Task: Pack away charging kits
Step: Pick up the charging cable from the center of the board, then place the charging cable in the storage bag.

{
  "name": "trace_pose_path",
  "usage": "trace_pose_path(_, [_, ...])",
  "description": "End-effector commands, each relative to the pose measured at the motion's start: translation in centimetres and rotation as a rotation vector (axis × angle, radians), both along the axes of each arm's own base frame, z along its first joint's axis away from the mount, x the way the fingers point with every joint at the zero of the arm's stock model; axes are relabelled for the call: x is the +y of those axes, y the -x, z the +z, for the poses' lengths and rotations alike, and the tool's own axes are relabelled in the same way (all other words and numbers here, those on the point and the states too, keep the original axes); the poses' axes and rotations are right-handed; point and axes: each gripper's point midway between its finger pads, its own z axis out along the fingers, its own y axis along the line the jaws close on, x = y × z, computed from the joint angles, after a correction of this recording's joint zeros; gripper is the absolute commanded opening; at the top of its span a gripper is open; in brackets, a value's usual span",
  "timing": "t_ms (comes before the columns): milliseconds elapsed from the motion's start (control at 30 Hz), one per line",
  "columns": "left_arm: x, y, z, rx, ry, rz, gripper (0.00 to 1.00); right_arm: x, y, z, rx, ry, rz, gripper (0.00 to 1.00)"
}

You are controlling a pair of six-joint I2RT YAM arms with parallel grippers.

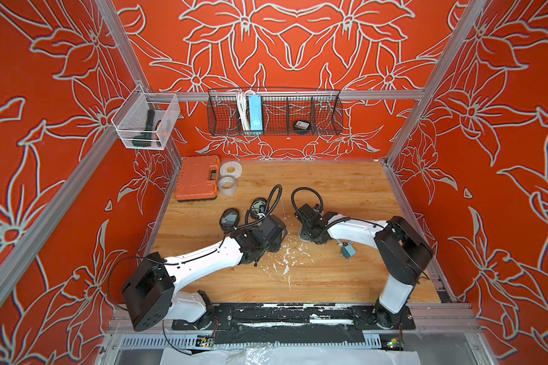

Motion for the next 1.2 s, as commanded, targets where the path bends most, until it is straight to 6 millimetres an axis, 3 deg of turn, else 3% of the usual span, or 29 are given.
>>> trace_pose_path(0, [0.1,-0.1,0.2,-0.012,0.008,-0.004,0.00,-1.2,0.4,-0.9,0.033,0.052,-0.014,0.27])
trace_pose_path(167, [-0.4,-0.1,0.1,-0.018,0.027,-0.031,0.00,-1.5,0.7,0.4,0.000,0.033,-0.006,0.11])
trace_pose_path(367, [-1.5,-0.3,-1.0,-0.001,0.048,-0.067,0.00,-0.8,1.4,3.5,-0.095,-0.095,0.072,0.00])
trace_pose_path(533, [-2.7,-0.7,-1.8,0.011,0.063,-0.093,0.00,1.3,2.7,5.9,-0.155,-0.218,0.176,0.00])
trace_pose_path(800, [-3.8,-0.8,-1.7,0.003,0.108,-0.122,0.00,6.7,5.1,8.8,-0.214,-0.329,0.357,0.00])
trace_pose_path(967, [-4.0,-0.8,-1.6,0.002,0.120,-0.128,0.00,7.8,5.5,8.6,-0.203,-0.337,0.374,0.00])
trace_pose_path(1167, [-4.5,-0.5,-1.0,-0.007,0.159,-0.155,0.00,7.2,4.9,6.4,-0.164,-0.247,0.337,0.00])
